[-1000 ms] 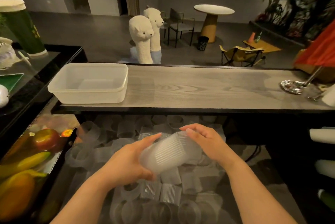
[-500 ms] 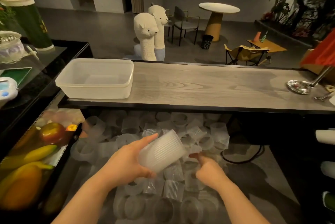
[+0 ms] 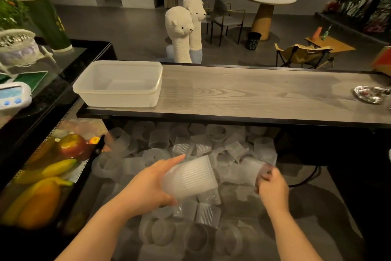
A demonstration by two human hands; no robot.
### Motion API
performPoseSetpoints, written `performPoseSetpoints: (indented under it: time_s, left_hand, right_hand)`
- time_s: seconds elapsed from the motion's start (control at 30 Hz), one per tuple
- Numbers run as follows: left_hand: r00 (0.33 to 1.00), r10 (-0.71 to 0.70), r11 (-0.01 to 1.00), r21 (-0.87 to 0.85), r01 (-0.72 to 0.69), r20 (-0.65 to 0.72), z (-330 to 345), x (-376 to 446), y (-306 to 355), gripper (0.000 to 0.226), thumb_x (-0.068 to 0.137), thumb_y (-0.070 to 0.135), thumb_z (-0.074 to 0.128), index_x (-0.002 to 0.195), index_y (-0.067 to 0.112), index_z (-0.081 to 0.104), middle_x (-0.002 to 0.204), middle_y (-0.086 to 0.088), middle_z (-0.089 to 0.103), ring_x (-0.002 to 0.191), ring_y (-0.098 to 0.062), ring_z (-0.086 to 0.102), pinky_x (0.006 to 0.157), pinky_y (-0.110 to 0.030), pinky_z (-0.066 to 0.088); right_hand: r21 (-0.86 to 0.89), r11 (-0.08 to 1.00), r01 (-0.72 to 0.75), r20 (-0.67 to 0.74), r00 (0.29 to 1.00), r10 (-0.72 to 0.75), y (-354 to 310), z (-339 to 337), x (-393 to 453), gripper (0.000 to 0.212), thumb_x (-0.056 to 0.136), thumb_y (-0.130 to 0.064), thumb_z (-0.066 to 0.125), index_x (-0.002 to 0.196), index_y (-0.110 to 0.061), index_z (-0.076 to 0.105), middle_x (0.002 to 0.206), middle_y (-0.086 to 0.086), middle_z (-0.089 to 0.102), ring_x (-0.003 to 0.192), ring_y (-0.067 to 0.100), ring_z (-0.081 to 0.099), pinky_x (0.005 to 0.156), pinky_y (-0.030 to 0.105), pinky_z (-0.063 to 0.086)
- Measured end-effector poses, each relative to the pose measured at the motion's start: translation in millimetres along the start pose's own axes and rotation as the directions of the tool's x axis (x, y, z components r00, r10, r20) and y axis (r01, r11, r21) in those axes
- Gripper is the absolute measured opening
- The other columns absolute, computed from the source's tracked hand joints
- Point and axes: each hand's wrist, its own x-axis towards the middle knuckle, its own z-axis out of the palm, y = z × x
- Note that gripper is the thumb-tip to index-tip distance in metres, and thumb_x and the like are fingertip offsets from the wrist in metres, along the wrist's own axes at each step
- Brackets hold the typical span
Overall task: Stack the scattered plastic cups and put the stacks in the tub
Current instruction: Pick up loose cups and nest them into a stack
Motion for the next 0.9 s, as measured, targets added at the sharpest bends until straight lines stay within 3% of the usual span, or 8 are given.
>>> performPoseSetpoints:
  time_s: [0.1, 0.2, 0.47, 0.6, 0.67, 0.77, 0.83, 0.9]
  left_hand:
    - [0.999, 0.028, 1.000, -0.006, -0.028, 0.020, 2, -2, 4, 0.109, 0.061, 0.026, 0.084, 0.140, 0.069, 0.023, 0.130, 0.033, 0.043, 0.118, 0.001, 0.047, 0.095, -0.024, 0.047]
    - [0.998, 0.044, 0.998, -0.057, -0.041, 0.040, 2, -4, 11, 0.106, 0.063, 0.021, 0.084, 0.139, 0.068, 0.028, 0.127, 0.037, 0.043, 0.117, 0.007, 0.045, 0.096, -0.027, 0.050]
    - [0.996, 0.079, 0.996, -0.051, -0.077, 0.039, 0, -3, 17, 0.101, 0.064, 0.027, 0.086, 0.136, 0.070, 0.030, 0.128, 0.038, 0.042, 0.117, 0.005, 0.045, 0.099, -0.029, 0.048]
    - [0.998, 0.063, 0.997, -0.038, -0.062, 0.018, 5, -2, 16, 0.100, 0.064, 0.032, 0.086, 0.134, 0.073, 0.028, 0.128, 0.033, 0.043, 0.116, 0.001, 0.046, 0.101, -0.032, 0.047]
    - [0.999, 0.049, 0.998, -0.026, -0.049, -0.004, 7, -3, 14, 0.100, 0.064, 0.033, 0.085, 0.130, 0.078, 0.025, 0.128, 0.034, 0.042, 0.116, 0.001, 0.046, 0.099, -0.029, 0.045]
    - [1.000, 0.016, 1.000, -0.018, -0.017, -0.022, 9, -4, 12, 0.103, 0.064, 0.036, 0.086, 0.135, 0.075, 0.022, 0.134, 0.030, 0.042, 0.118, -0.003, 0.047, 0.100, -0.031, 0.045]
    - [1.000, -0.006, 1.000, -0.022, 0.006, -0.027, 11, -5, 12, 0.107, 0.062, 0.037, 0.086, 0.138, 0.072, 0.020, 0.135, 0.025, 0.043, 0.119, -0.006, 0.048, 0.102, -0.034, 0.047]
    - [1.000, -0.017, 0.999, -0.030, 0.016, -0.026, 12, -5, 14, 0.107, 0.062, 0.037, 0.086, 0.139, 0.070, 0.020, 0.134, 0.023, 0.043, 0.119, -0.008, 0.049, 0.101, -0.035, 0.049]
  right_hand:
    - [0.417, 0.903, -0.102, 0.313, 0.949, -0.037, -41, -13, -10, 0.034, 0.092, 0.007, 0.056, 0.116, -0.015, 0.064, 0.098, 0.011, 0.073, 0.065, 0.015, 0.067, 0.048, 0.022, 0.049]
    - [0.319, 0.948, -0.012, 0.550, 0.817, -0.175, -72, -13, -25, 0.038, 0.088, 0.007, 0.061, 0.115, -0.018, 0.069, 0.098, 0.010, 0.075, 0.070, 0.023, 0.066, 0.049, 0.023, 0.048]
    - [0.030, 0.965, 0.259, 0.653, 0.726, -0.215, -79, 2, -37, 0.042, 0.097, -0.021, 0.059, 0.132, -0.044, 0.056, 0.107, -0.004, 0.070, 0.065, 0.009, 0.063, 0.056, 0.017, 0.049]
    - [0.047, 0.993, 0.109, 0.606, 0.787, -0.116, -55, 7, -31, 0.036, 0.101, -0.044, 0.046, 0.136, -0.051, 0.046, 0.111, -0.003, 0.068, 0.074, 0.009, 0.064, 0.061, 0.023, 0.051]
    - [-0.217, 0.960, 0.176, 0.515, 0.856, -0.040, -27, 7, -21, 0.033, 0.098, -0.038, 0.053, 0.132, -0.038, 0.053, 0.116, -0.005, 0.065, 0.091, 0.011, 0.063, 0.075, 0.028, 0.054]
    - [-0.692, 0.662, 0.289, 0.567, 0.785, 0.249, 16, 16, -22, 0.035, 0.090, -0.029, 0.057, 0.124, -0.022, 0.060, 0.124, 0.003, 0.064, 0.110, 0.022, 0.061, 0.091, 0.031, 0.050]
    - [-0.769, 0.565, 0.298, 0.578, 0.701, 0.418, 38, 23, -31, 0.050, 0.087, -0.039, 0.063, 0.133, -0.021, 0.056, 0.136, 0.005, 0.057, 0.124, 0.026, 0.055, 0.102, 0.032, 0.045]
    - [-0.764, 0.590, 0.262, 0.566, 0.711, 0.417, 59, 30, -32, 0.059, 0.091, -0.043, 0.059, 0.144, -0.022, 0.045, 0.150, 0.005, 0.044, 0.137, 0.026, 0.044, 0.112, 0.033, 0.035]
